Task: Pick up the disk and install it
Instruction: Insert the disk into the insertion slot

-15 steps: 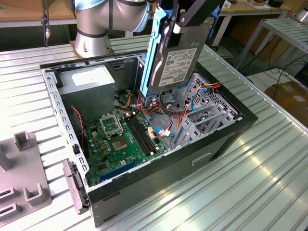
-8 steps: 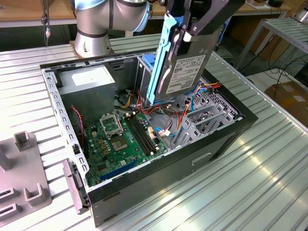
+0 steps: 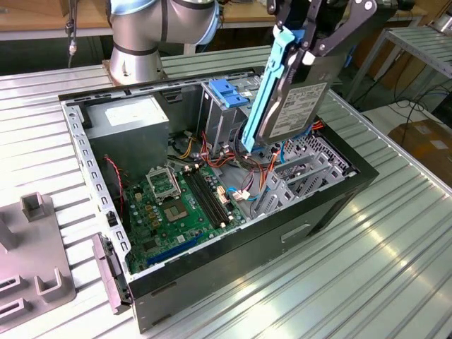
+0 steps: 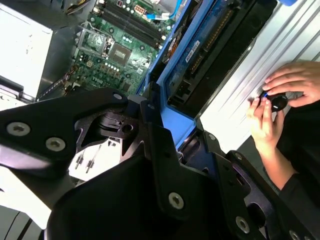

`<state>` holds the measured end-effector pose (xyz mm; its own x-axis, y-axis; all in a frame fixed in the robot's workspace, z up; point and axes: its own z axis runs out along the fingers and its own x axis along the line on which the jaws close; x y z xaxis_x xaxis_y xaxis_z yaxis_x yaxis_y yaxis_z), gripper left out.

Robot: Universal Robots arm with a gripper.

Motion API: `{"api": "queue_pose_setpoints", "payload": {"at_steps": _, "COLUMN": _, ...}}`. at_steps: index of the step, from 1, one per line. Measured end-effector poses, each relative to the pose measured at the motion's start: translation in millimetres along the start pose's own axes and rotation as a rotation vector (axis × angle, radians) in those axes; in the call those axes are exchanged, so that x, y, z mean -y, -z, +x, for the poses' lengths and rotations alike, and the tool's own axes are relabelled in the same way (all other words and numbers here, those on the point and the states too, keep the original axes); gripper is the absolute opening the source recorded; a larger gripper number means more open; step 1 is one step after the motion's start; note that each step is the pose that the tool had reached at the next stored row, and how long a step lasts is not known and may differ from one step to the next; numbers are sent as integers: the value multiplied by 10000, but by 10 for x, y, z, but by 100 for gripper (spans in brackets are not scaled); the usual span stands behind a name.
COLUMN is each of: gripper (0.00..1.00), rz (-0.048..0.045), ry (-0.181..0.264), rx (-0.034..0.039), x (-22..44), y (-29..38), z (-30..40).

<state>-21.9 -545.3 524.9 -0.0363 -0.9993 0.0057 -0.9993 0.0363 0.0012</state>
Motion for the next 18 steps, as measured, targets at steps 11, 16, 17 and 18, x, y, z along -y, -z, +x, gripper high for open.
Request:
{"api": "queue_pose_setpoints", "payload": {"at_steps": 11, "gripper": 37, "rz": 0, "ry": 1, "rx": 1, "x": 466, "y": -28, "z": 51}}
{"api": "queue_pose_setpoints", "payload": {"at_steps": 16, "gripper": 37, "rz": 0, "ry": 0, "rx": 1, "x": 616, "y": -57, "z": 127}}
{"api": "queue_pose_setpoints", "payload": {"at_steps": 17, "gripper": 37, "rz": 0, "ry": -5, "rx": 0, "x": 618, "y": -78, "z": 162}}
{"api": "queue_pose_setpoints", "payload": {"at_steps": 18, "gripper": 37, "rz": 0, "ry": -9, "rx": 1, "x": 623, "y": -98, "z": 183}}
